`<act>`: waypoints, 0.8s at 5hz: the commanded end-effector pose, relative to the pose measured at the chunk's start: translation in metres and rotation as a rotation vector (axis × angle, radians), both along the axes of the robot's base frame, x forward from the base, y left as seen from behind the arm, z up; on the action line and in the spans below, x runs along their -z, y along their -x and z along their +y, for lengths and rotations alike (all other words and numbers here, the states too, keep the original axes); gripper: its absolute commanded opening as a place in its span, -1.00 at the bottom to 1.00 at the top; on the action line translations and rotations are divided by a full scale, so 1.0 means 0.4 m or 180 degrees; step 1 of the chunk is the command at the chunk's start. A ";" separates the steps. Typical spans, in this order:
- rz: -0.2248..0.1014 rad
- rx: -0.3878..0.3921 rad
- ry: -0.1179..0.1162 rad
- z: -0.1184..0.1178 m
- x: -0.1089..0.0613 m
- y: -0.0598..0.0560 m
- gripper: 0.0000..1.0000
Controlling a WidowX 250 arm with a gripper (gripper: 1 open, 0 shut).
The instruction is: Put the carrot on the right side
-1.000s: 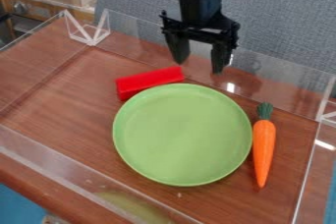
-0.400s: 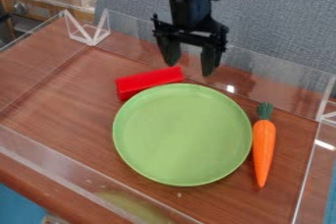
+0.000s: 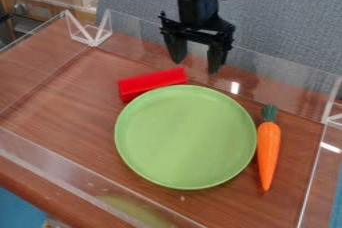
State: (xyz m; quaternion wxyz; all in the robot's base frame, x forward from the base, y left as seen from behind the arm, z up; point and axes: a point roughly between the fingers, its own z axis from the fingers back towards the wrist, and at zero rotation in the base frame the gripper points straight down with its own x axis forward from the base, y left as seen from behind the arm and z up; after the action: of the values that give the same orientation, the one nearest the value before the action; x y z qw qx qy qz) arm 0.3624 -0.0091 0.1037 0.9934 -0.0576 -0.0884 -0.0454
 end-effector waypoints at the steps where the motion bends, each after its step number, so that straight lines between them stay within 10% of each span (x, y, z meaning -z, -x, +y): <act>1: -0.0115 0.0126 0.0027 -0.044 -0.025 0.002 1.00; 4: 0.0044 0.0826 0.0135 -0.288 0.043 0.087 1.00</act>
State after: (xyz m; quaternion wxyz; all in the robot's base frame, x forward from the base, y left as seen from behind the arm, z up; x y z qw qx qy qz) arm 0.3245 -0.1261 0.0732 0.9795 -0.0877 -0.0526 -0.1738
